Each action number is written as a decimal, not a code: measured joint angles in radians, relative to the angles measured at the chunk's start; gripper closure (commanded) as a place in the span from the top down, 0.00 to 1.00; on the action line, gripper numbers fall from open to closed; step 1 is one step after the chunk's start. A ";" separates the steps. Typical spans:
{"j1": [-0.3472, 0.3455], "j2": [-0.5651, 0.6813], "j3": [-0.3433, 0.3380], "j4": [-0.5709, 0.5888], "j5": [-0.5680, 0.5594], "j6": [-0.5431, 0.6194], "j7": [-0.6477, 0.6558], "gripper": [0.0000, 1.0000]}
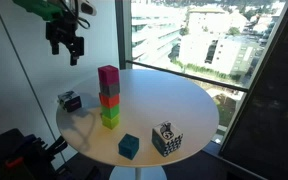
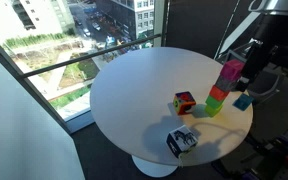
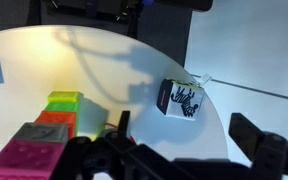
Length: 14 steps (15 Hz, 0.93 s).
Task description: Put the blue block on top of the pink block
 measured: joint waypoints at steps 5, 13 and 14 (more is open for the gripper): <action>0.000 0.000 0.000 0.002 0.000 0.000 0.000 1.00; -0.033 -0.001 0.009 0.001 -0.009 0.000 0.000 1.00; -0.041 -0.002 0.009 0.002 -0.012 0.000 0.000 1.00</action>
